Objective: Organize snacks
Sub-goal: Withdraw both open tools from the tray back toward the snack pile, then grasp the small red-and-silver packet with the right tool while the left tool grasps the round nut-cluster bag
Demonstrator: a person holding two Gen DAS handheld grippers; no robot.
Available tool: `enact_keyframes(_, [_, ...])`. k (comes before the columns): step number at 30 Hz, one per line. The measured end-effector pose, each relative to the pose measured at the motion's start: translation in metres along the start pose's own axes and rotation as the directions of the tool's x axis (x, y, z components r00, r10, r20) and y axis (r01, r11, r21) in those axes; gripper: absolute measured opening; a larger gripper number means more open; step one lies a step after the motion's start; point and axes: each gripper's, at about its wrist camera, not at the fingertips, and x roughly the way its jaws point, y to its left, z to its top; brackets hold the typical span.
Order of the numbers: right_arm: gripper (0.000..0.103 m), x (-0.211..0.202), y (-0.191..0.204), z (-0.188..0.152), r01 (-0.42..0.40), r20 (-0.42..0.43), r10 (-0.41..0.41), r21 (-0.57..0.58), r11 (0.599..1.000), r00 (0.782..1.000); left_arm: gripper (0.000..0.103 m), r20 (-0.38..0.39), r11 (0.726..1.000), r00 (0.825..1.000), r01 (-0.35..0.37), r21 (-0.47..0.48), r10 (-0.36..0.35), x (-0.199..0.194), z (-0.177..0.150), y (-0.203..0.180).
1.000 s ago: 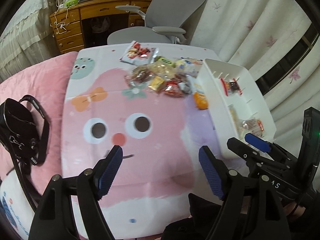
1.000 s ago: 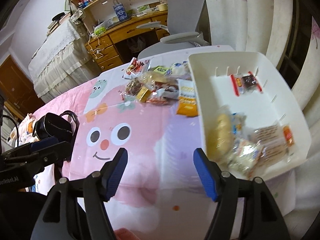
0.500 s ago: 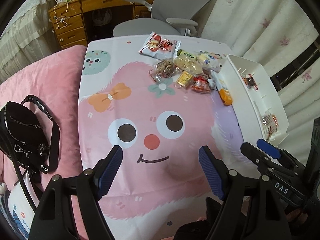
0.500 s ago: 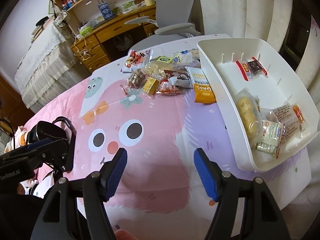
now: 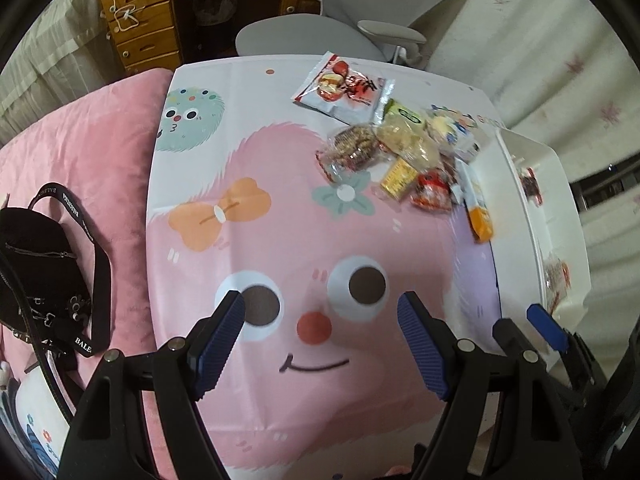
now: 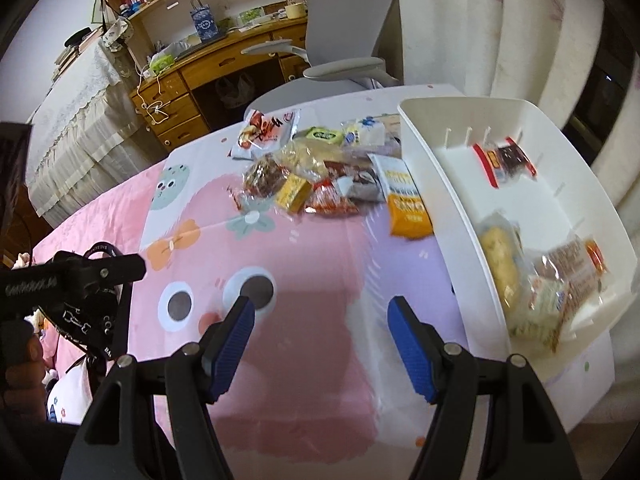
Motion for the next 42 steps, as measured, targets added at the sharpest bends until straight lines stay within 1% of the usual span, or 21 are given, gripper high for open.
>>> enact_keyframes(10, [0.070, 0.039, 0.003, 0.034, -0.003, 0.049, 0.005, -0.038, 0.999, 0.999, 0.077, -0.044, 0.999, 0.999, -0.025, -0.043, 0.024, 0.043, 0.057, -0.004])
enact_keyframes(16, [0.070, 0.065, 0.002, 0.051, 0.014, 0.087, -0.009, -0.059, 0.998, 0.996, 0.077, -0.057, 0.997, 0.998, -0.033, -0.071, 0.029, 0.069, 0.084, -0.011])
enact_keyframes(23, [0.069, 0.095, -0.002, 0.064, 0.033, 0.106, -0.024, -0.076, 0.997, 0.994, 0.078, -0.076, 0.994, 0.996, -0.047, -0.095, 0.040, 0.102, 0.110, -0.019])
enact_keyframes(29, [0.068, 0.117, -0.010, 0.070, 0.056, 0.119, -0.046, -0.081, 0.995, 0.992, 0.078, -0.077, 0.993, 0.996, -0.054, -0.104, 0.046, 0.127, 0.124, -0.025])
enact_keyframes(32, [0.067, 0.128, -0.014, 0.072, 0.051, 0.096, -0.045, -0.069, 0.996, 0.994, 0.078, -0.074, 0.993, 0.996, -0.053, -0.103, 0.045, 0.138, 0.128, -0.028])
enact_keyframes(35, [0.065, 0.132, -0.015, 0.073, 0.054, 0.104, -0.047, -0.060, 0.997, 0.993, 0.078, -0.068, 0.993, 0.997, -0.046, -0.105, 0.039, 0.146, 0.130, -0.031])
enact_keyframes(39, [0.064, 0.136, -0.013, 0.076, 0.067, 0.131, -0.056, -0.086, 0.994, 0.990, 0.078, -0.053, 0.995, 0.998, -0.046, -0.094, 0.041, 0.155, 0.132, -0.037])
enact_keyframes(42, [0.062, 0.140, -0.015, 0.077, 0.069, 0.127, -0.059, -0.081, 0.994, 0.990, 0.078, -0.052, 0.994, 0.998, -0.036, -0.100, 0.031, 0.161, 0.133, -0.039])
